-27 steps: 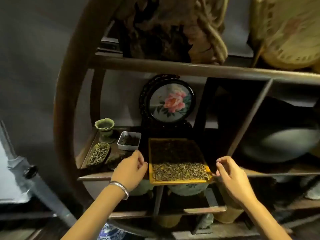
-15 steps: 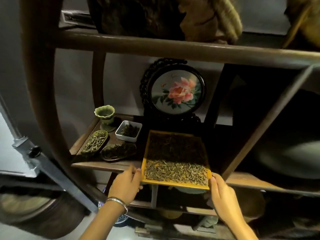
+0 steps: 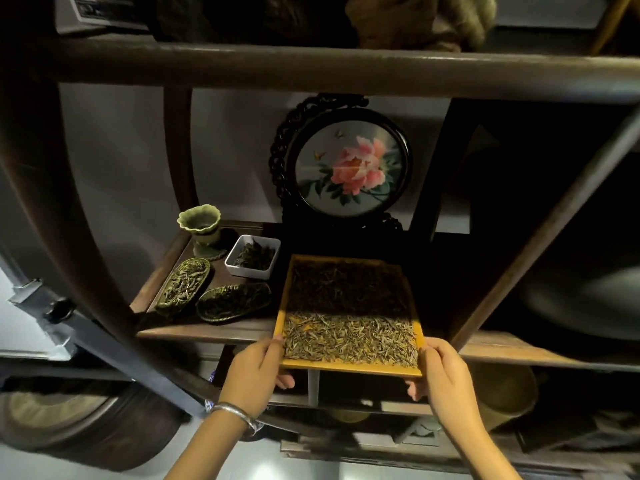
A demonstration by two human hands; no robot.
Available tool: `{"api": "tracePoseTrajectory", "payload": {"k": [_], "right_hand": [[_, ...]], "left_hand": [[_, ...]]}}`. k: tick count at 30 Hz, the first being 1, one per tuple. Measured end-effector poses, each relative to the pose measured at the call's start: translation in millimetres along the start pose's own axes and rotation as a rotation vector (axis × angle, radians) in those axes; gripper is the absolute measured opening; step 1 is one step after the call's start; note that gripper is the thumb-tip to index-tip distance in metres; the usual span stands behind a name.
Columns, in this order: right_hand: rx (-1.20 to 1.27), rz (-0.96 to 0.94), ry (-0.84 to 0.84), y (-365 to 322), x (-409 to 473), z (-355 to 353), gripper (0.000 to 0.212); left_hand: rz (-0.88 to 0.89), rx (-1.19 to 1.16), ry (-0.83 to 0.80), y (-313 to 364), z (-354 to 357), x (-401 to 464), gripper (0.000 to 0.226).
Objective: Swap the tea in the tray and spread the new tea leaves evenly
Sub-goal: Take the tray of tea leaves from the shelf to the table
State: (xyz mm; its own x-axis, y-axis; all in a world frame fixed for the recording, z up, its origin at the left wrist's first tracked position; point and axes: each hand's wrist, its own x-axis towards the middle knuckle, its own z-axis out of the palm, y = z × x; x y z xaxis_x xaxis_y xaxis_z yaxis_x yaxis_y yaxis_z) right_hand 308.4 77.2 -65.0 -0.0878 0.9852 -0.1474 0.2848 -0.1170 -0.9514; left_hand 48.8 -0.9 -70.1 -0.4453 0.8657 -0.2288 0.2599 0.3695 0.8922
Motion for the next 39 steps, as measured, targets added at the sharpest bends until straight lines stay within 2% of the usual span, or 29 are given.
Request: {"api": "tracePoseTrajectory", "payload": {"k": [3, 10, 14, 19, 24, 30, 36, 39], "right_hand": [[0.026, 0.033, -0.025, 4.7, -6.7, -0.2, 0.02], [0.123, 0.101, -0.067, 14.4, -9.9, 6.9, 0.021], [0.151, 0.103, -0.086, 14.8, -5.2, 8.1, 0.033], [0.145, 0.19, -0.122, 8.6, -0.4, 7.2, 0.048], [0.136, 0.234, -0.11, 6.0, 2.1, 15.9, 0.043], [0.171, 0.137, -0.155, 3.4, -6.5, 19.9, 0.047], [0.081, 0.011, -0.161, -1.4, -11.5, 27.0, 0.043], [-0.014, -0.108, -0.21, -4.6, -12.8, 24.7, 0.051]], "left_hand": [[0.007, -0.016, 0.008, -3.9, -6.7, -5.3, 0.031], [0.006, -0.027, -0.093, -15.6, -15.2, -12.5, 0.032], [-0.02, -0.109, -0.065, -11.5, -11.5, -5.0, 0.026], [-0.038, -0.148, 0.003, -10.6, -5.7, 0.5, 0.029], [-0.002, -0.16, 0.06, -10.7, -3.7, -0.4, 0.028], [0.129, -0.119, 0.151, -6.6, -7.7, -9.4, 0.037], [0.196, -0.098, 0.231, -8.4, -24.9, -21.6, 0.038], [0.186, -0.076, 0.261, -8.4, -29.3, -35.5, 0.035]]}}
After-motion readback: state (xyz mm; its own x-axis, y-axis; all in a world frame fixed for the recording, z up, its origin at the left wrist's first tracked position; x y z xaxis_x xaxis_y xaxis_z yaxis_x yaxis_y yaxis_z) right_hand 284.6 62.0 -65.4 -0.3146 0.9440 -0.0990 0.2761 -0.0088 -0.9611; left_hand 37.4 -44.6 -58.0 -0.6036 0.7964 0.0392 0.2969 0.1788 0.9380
